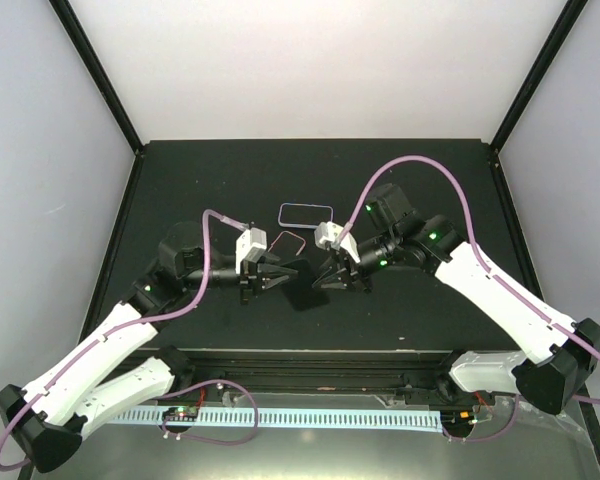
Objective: Take the phone out of the phone case
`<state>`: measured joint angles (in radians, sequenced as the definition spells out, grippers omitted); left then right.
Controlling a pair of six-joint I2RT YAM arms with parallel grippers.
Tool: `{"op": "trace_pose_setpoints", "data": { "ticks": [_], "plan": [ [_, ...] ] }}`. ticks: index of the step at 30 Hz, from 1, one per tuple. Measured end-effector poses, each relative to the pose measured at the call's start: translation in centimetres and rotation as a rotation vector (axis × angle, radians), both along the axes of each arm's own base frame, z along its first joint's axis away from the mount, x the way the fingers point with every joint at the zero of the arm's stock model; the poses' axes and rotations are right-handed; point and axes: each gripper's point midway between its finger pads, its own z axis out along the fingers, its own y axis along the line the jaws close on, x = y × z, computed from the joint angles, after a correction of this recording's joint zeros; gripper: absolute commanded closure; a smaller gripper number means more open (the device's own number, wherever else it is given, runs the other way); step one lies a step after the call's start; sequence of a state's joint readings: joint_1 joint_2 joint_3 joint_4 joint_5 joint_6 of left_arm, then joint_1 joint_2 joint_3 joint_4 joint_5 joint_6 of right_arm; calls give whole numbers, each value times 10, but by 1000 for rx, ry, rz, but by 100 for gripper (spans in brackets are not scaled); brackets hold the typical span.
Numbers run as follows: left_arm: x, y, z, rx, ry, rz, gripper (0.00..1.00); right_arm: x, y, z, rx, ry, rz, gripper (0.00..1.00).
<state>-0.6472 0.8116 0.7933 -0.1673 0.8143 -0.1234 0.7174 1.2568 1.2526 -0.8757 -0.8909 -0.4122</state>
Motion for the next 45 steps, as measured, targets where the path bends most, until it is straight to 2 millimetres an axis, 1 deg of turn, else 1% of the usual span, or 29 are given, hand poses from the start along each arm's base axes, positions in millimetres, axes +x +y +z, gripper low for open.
{"op": "trace_pose_setpoints", "data": {
  "ticks": [1,2,4,6,8,13,16,19,23,27,29,32,34,36,39,45],
  "plan": [
    [-1,0,-1,3,4,-2,98,0,1,3,6,2,-2,45],
    [-1,0,-3,8,11,-4,98,1,1,6,12,-1,-4,40],
    [-1,0,-7,13,29,-4,98,1,2,17,33,-21,2,36],
    [-1,0,-8,15,53,1,98,1,2,23,42,-38,6,34],
    [0,0,-9,14,79,8,98,-2,-1,23,34,-38,13,34],
    [3,1,-11,15,123,21,98,-15,-14,7,-42,-23,48,34],
    [0,1,-8,12,125,-4,98,-20,-24,-9,-95,-38,58,38],
    [-3,-1,3,0,114,-52,99,-25,-33,-25,-138,-51,72,42],
    [-6,-4,12,-14,124,-130,98,-30,-41,-35,-157,-74,84,50],
    [-6,-7,11,-13,156,-179,98,-34,-44,-34,-141,-103,92,60],
    [-4,-8,10,-14,178,-187,98,-35,-44,-33,-133,-113,97,62],
    [-4,-9,15,-31,184,-198,98,-36,-43,-32,-120,-112,105,61],
    [-4,-9,19,-43,181,-201,98,-37,-42,-31,-110,-109,114,58],
    [-4,-9,22,-54,180,-205,98,-39,-41,-29,-98,-105,120,59],
    [-2,-11,25,-65,186,-211,98,-41,-40,-28,-81,-99,126,63],
    [1,-13,25,-70,213,-214,98,-43,-41,-23,-55,-108,125,78]
  ]
}}
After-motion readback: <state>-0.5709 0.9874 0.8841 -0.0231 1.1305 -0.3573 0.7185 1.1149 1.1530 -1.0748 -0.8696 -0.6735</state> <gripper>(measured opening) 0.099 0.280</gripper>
